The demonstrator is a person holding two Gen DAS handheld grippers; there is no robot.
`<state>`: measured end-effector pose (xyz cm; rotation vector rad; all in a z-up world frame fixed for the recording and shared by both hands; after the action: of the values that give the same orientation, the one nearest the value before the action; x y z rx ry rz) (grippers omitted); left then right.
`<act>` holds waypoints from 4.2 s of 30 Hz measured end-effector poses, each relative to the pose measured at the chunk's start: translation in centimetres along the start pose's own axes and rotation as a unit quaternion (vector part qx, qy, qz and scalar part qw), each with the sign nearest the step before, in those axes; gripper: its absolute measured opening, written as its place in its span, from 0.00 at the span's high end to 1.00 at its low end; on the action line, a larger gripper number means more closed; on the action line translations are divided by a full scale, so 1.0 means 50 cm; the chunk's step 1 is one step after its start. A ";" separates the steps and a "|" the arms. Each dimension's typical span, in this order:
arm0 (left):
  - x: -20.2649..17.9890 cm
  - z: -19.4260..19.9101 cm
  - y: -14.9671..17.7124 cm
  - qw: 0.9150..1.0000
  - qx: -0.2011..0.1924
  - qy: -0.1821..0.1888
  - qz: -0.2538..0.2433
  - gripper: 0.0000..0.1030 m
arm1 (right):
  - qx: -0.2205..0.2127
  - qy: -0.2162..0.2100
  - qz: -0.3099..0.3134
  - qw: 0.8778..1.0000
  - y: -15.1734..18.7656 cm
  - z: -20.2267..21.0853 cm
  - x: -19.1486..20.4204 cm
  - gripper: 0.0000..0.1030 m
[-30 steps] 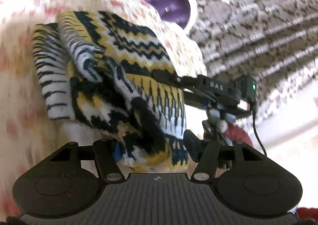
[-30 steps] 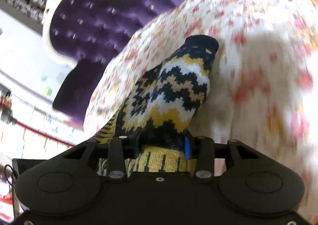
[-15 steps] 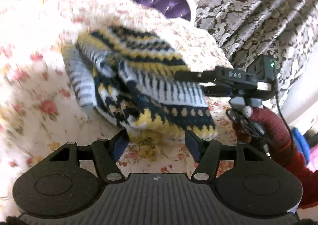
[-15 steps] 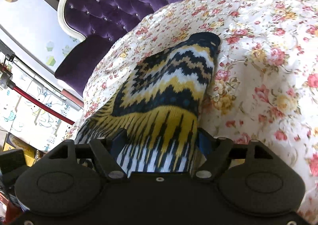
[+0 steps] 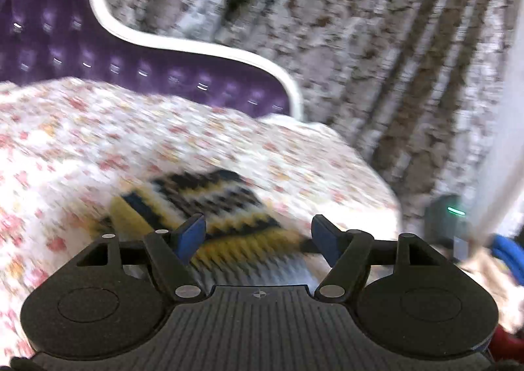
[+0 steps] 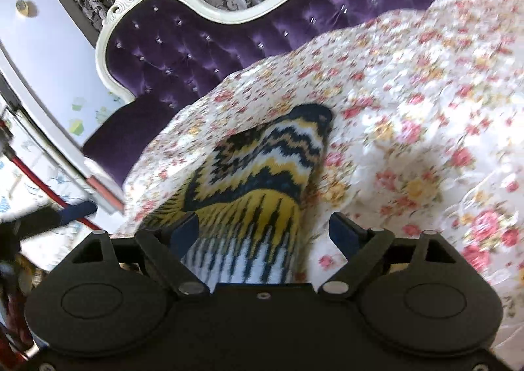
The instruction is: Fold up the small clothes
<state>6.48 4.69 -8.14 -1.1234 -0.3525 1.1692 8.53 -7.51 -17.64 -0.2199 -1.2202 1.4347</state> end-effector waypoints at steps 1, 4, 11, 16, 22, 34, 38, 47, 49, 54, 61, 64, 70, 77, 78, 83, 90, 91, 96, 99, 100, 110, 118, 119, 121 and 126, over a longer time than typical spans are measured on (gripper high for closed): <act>0.017 -0.021 -0.001 1.000 -0.004 -0.020 0.000 0.32 | -0.005 0.008 0.007 1.000 -0.003 0.002 -0.001 0.14; 0.070 -0.084 0.014 0.997 -0.004 -0.072 0.003 0.32 | -0.014 0.023 0.021 0.999 -0.009 0.004 -0.005 0.13; 0.150 -0.132 0.118 0.985 0.057 -0.159 -0.020 0.31 | -0.014 0.047 0.050 0.998 -0.017 -0.011 -0.008 0.10; 0.183 -0.093 0.157 0.987 0.054 -0.148 0.032 0.29 | -0.027 0.077 0.060 0.995 -0.044 -0.034 -0.018 0.10; 0.179 -0.085 0.162 0.987 0.042 -0.151 0.038 0.30 | -0.022 0.130 0.095 0.987 -0.065 -0.094 -0.030 0.10; 0.164 -0.066 0.147 0.985 0.012 -0.172 0.023 0.30 | -0.016 0.209 0.224 0.952 -0.012 -0.158 -0.001 0.07; 0.168 -0.062 0.109 0.980 -0.016 -0.201 -0.003 0.29 | -0.021 0.201 0.213 0.956 -0.015 -0.151 -0.006 0.07; 0.251 -0.065 0.133 0.964 0.013 -0.262 0.030 0.20 | -0.030 0.180 0.215 0.959 -0.008 -0.126 0.012 0.06; 0.250 -0.054 0.137 0.964 0.012 -0.265 0.032 0.20 | -0.032 0.171 0.213 0.961 -0.004 -0.112 0.021 0.02; 0.241 -0.028 0.145 0.963 0.007 -0.266 0.041 0.20 | -0.020 0.149 0.209 0.966 0.030 -0.082 0.043 0.00; 0.204 0.010 0.145 0.965 -0.004 -0.259 0.037 0.20 | 0.001 0.121 0.194 0.973 0.076 -0.045 0.068 0.00; 0.178 0.033 0.139 0.965 -0.015 -0.262 0.022 0.20 | -0.005 0.104 0.191 0.976 0.084 -0.023 0.086 0.00; 0.119 0.074 0.125 0.953 -0.027 -0.303 -0.016 0.20 | -0.040 0.086 0.158 0.983 0.078 0.039 0.112 0.00; 0.072 0.107 0.120 0.932 -0.023 -0.361 -0.023 0.20 | -0.055 0.072 0.111 0.990 0.074 0.093 0.112 0.00; 0.065 0.108 0.121 0.933 -0.021 -0.359 -0.025 0.20 | -0.055 0.078 0.110 0.989 0.076 0.099 0.109 0.00; 0.046 0.103 0.135 0.946 -0.001 -0.325 -0.005 0.20 | -0.050 0.096 0.097 0.989 0.086 0.117 0.103 0.00; 0.030 0.099 0.161 0.948 0.016 -0.318 -0.007 0.15 | -0.044 0.095 0.086 0.991 0.099 0.131 0.105 0.00; 0.028 0.099 0.163 0.949 0.019 -0.316 -0.006 0.14 | -0.042 0.093 0.084 0.991 0.102 0.131 0.105 0.00; 0.020 0.093 0.179 0.953 0.032 -0.301 0.002 0.07 | -0.034 0.091 0.078 0.992 0.113 0.133 0.104 0.00; 0.019 0.093 0.183 0.952 0.035 -0.303 0.004 0.06 | -0.033 0.094 0.077 0.992 0.116 0.137 0.104 0.00; 0.019 0.092 0.186 0.953 0.037 -0.302 0.005 0.06 | -0.033 0.096 0.077 0.992 0.117 0.139 0.103 0.00; 0.019 0.088 0.216 0.954 0.060 -0.293 0.026 0.06 | -0.026 0.103 0.077 0.991 0.125 0.144 0.098 0.00; 0.025 0.087 0.227 0.952 0.073 -0.296 0.035 0.06 | -0.021 0.102 0.073 0.992 0.127 0.140 0.095 0.00; 0.026 0.088 0.227 0.952 0.073 -0.297 0.036 0.06 | -0.020 0.101 0.073 0.992 0.127 0.139 0.095 0.00; 0.027 0.088 0.227 0.951 0.074 -0.297 0.036 0.06 | -0.018 0.100 0.073 0.992 0.128 0.137 0.096 0.00; 0.027 0.086 0.227 0.951 0.076 -0.298 0.037 0.06 | -0.014 0.098 0.071 0.993 0.130 0.131 0.096 0.00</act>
<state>-2.30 7.62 -16.13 -0.6327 -0.6729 1.5665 -1.69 -5.62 -17.31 -0.4642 -1.0811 1.4818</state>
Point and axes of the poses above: each gripper's, at about its wrist camera, not at the fingertips, and z roughly against the way its jaws point, x to its left, y to its underside, the point moved 10 cm from there along -z, roughly the way its jaws point, and after that the axes turned 2 degrees about -y, right-handed, at the moved point
